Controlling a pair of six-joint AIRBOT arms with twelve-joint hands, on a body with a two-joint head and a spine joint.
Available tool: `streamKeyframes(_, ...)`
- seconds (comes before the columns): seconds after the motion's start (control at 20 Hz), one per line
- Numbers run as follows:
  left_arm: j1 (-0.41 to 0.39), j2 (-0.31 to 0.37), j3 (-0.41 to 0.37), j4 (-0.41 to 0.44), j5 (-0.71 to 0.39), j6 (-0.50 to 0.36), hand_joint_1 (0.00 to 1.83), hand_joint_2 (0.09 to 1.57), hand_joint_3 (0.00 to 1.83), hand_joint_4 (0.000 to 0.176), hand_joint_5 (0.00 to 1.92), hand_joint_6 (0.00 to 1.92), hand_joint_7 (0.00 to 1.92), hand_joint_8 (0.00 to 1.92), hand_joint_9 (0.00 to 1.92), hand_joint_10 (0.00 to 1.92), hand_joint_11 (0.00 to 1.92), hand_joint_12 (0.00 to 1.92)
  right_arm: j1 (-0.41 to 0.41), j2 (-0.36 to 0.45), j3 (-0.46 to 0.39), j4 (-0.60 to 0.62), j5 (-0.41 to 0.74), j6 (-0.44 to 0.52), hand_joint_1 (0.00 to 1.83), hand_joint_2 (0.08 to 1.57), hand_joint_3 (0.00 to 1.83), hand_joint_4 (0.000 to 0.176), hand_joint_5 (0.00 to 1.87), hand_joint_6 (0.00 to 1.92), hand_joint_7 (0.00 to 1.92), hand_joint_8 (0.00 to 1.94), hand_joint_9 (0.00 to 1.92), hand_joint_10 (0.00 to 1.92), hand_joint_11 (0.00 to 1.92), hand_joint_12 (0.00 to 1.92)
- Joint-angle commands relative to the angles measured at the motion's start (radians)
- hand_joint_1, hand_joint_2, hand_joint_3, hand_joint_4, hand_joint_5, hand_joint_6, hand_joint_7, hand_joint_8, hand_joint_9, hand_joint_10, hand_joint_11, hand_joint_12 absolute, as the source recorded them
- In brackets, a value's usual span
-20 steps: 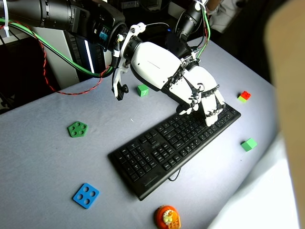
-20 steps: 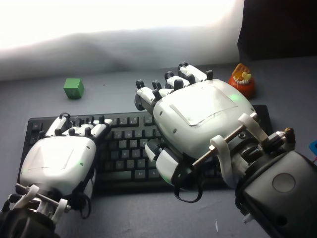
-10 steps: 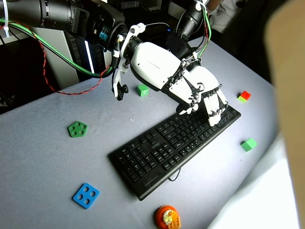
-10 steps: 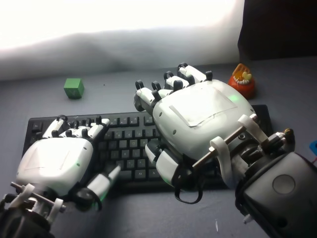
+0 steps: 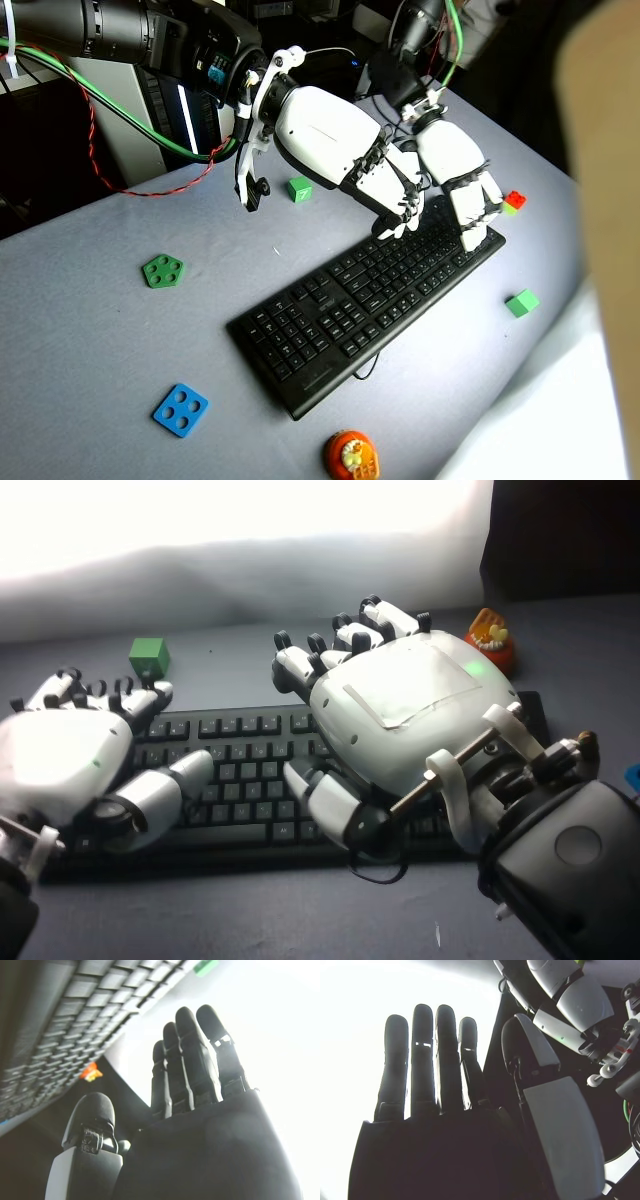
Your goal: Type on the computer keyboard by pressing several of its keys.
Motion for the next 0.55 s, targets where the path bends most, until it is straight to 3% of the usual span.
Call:
streamKeyframes(0.0, -0.015, 0.020, -0.005, 0.055, -0.078, -0.002, 0.00, 1.36, 0.00, 0.000, 0.31, 0.02, 0.42, 0.01, 0.44, 0.04, 0.00, 1.27, 0.015, 0.009, -0.012, -0.094, 0.040, -0.005, 0.26, 1.32, 0.00, 0.000, 0.28, 0.63, 0.57, 0.03, 0.29, 0.89, 0.00, 1.64)
streamKeyframes(0.1, -0.038, 0.047, -0.021, 0.055, -0.046, -0.002, 0.01, 1.36, 0.00, 0.000, 0.44, 0.07, 0.60, 0.08, 0.56, 0.10, 0.00, 1.40, 0.016, 0.017, -0.016, -0.094, 0.040, -0.010, 0.08, 1.32, 0.00, 0.000, 0.40, 0.77, 0.73, 0.13, 0.40, 1.01, 0.01, 1.69)
streamKeyframes(0.15, -0.049, 0.061, -0.031, 0.055, -0.036, -0.002, 0.00, 1.38, 0.00, 0.000, 0.54, 0.07, 0.70, 0.08, 0.53, 0.30, 0.00, 1.45, 0.015, 0.021, -0.017, -0.094, 0.040, -0.014, 0.03, 1.33, 0.00, 0.000, 0.48, 0.89, 0.74, 0.44, 0.45, 1.18, 0.07, 1.77)
streamKeyframes(0.2, -0.059, 0.073, -0.040, 0.055, -0.027, -0.001, 0.00, 1.40, 0.00, 0.000, 0.69, 0.31, 0.72, 0.55, 0.49, 0.87, 0.00, 1.60, 0.014, 0.025, -0.019, -0.094, 0.040, -0.016, 0.00, 1.33, 0.00, 0.000, 0.66, 0.92, 0.82, 0.75, 0.58, 1.33, 0.24, 1.85)
streamKeyframes(0.25, -0.068, 0.086, -0.051, 0.055, -0.017, -0.001, 0.00, 1.42, 0.00, 0.000, 0.78, 0.64, 0.74, 0.93, 0.57, 1.21, 0.13, 1.73, 0.014, 0.030, -0.020, -0.094, 0.040, -0.020, 0.04, 1.32, 0.00, 0.000, 0.80, 1.00, 0.89, 1.03, 0.68, 1.48, 0.39, 1.91)
streamKeyframes(0.3, -0.074, 0.100, -0.062, 0.055, -0.006, -0.001, 0.00, 1.43, 0.00, 0.000, 0.75, 0.97, 0.73, 1.19, 0.60, 1.42, 0.26, 1.83, 0.016, 0.033, -0.021, -0.094, 0.040, -0.025, 0.05, 1.33, 0.00, 0.000, 0.83, 1.14, 0.95, 1.16, 0.77, 1.53, 0.48, 1.92)
streamKeyframes(0.4, -0.081, 0.128, -0.084, 0.055, 0.010, -0.001, 0.02, 1.45, 0.00, 0.000, 0.75, 1.27, 0.81, 1.51, 0.71, 1.75, 0.48, 1.92, 0.021, 0.037, -0.020, -0.094, 0.043, -0.034, 0.03, 1.37, 0.01, 0.000, 0.88, 1.50, 1.08, 1.38, 0.95, 1.73, 0.71, 1.92)
streamKeyframes(0.5, -0.082, 0.160, -0.103, 0.055, 0.026, -0.005, 0.04, 1.48, 0.01, 0.000, 0.79, 1.49, 0.95, 1.61, 0.86, 1.89, 0.66, 1.92, 0.016, 0.047, -0.021, -0.094, 0.046, -0.035, 0.12, 1.41, 0.01, 0.000, 1.00, 1.65, 1.22, 1.52, 1.14, 1.86, 1.00, 1.92)
